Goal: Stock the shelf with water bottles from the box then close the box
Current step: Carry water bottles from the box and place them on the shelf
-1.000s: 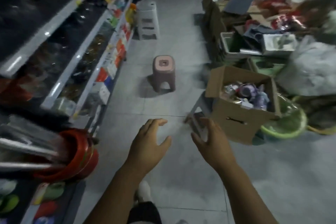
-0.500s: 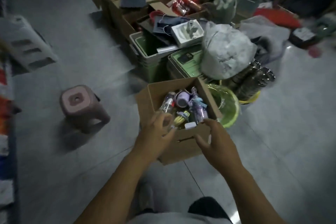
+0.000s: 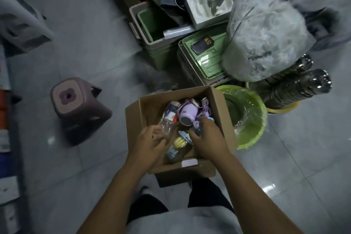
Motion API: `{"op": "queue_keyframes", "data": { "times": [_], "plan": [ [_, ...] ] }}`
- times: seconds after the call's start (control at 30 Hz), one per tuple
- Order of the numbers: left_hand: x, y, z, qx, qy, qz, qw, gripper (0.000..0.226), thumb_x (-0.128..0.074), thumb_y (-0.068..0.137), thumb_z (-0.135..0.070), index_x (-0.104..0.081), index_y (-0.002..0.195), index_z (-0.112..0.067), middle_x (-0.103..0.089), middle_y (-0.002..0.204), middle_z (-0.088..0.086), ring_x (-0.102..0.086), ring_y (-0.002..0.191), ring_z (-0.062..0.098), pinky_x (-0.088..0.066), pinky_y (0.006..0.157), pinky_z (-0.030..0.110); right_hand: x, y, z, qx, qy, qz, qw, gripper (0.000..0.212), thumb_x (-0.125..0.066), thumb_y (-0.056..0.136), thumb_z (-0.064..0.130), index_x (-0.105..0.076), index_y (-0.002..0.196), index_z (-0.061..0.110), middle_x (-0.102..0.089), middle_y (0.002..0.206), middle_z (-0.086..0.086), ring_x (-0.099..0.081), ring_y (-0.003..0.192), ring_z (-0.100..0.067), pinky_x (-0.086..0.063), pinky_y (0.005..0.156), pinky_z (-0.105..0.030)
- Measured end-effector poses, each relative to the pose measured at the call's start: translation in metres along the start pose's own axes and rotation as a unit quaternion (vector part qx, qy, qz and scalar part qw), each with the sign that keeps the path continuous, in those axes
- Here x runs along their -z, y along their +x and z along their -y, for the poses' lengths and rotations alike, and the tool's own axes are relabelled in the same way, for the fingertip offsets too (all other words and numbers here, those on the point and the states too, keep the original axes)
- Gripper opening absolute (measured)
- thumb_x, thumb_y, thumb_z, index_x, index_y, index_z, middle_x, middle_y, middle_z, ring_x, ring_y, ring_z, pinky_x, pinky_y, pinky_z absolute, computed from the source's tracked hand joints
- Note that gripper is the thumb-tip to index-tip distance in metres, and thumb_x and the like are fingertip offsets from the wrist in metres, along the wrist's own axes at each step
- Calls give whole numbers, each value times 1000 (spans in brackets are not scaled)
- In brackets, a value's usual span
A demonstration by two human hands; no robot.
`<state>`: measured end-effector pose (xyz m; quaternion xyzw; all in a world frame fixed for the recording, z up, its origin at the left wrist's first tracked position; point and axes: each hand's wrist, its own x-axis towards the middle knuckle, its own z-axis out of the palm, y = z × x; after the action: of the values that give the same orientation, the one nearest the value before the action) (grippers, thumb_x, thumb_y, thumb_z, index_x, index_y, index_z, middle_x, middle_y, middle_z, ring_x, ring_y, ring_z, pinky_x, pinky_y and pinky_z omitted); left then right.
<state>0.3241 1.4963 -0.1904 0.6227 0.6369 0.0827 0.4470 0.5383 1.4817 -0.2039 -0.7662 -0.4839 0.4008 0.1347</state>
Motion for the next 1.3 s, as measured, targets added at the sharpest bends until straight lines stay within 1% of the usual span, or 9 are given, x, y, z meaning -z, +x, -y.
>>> {"op": "queue_keyframes", "data": {
  "times": [0.13,0.27,0.37,0.53,0.63,0.83,0.97,1.1,1.3],
  "plan": [
    [-15,48,12,46,6,6,999,29,-68,97,-31,-54,123,-35,-51,129,-10,-54,107,5,-40,74,15,-7,80,-8,-48,25,43,998,55,-68,91,32,-51,140,17,-60,136,-9,-59,123,-28,-50,102,-41],
    [-38,113,50,85,20,46,995,36,-70,96,-32,-57,130,-26,-52,134,0,-58,110,13,-46,79,21,-44,156,-26,-95,-29,57,993,61,-66,92,28,-45,144,4,-53,142,-19,-51,130,-34,-40,104,-37],
    [-61,165,85,116,45,90,988,52,-78,88,-29,-56,134,-19,-54,133,7,-59,114,23,-47,88,29,-75,202,-38,-147,-85,66,983,65,-61,96,34,-39,145,-2,-49,143,-24,-47,132,-37,-38,107,-38],
    [-101,216,120,140,63,157,976,79,-77,80,-49,-39,144,-24,-56,136,7,-58,121,29,-49,99,41,-119,250,-54,-246,-44,35,968,80,-53,97,51,-34,143,-11,-47,145,-26,-46,135,-37,-39,106,-36],
    [-121,235,124,168,93,157,969,91,-80,76,-51,-30,145,-19,-49,141,15,-52,127,37,-47,102,44,-132,264,-59,-302,4,22,953,94,-54,93,57,-20,147,-13,-44,150,-25,-44,139,-35,-37,108,-35],
    [-129,256,127,215,177,158,947,92,-80,73,-63,-43,139,-12,-52,138,17,-54,127,36,-45,96,39,-139,275,-64,-352,44,32,934,94,-59,93,52,-10,151,-3,-32,155,-30,-36,142,-44,-34,112,-42],
    [-109,252,115,244,133,167,946,107,-71,51,-78,-54,138,-17,-59,135,10,-60,120,30,-51,98,39,-133,271,-63,-359,59,62,930,131,-77,77,62,6,158,1,-23,162,-26,-30,147,-41,-32,115,-44],
    [-86,232,101,305,19,135,943,79,-84,59,-60,-67,126,-20,-67,119,5,-67,101,23,-55,86,33,-121,262,-59,-349,111,71,928,150,-88,54,69,-6,158,-2,-34,161,-15,-42,141,-32,-44,106,-37],
    [-45,192,75,303,-158,132,931,34,-84,81,-29,-69,110,-17,-73,103,7,-68,81,16,-48,61,24,-95,216,-39,-297,203,76,930,131,-91,37,71,-38,146,20,-54,135,-4,-62,111,-29,-58,92,-47]
  ]
}}
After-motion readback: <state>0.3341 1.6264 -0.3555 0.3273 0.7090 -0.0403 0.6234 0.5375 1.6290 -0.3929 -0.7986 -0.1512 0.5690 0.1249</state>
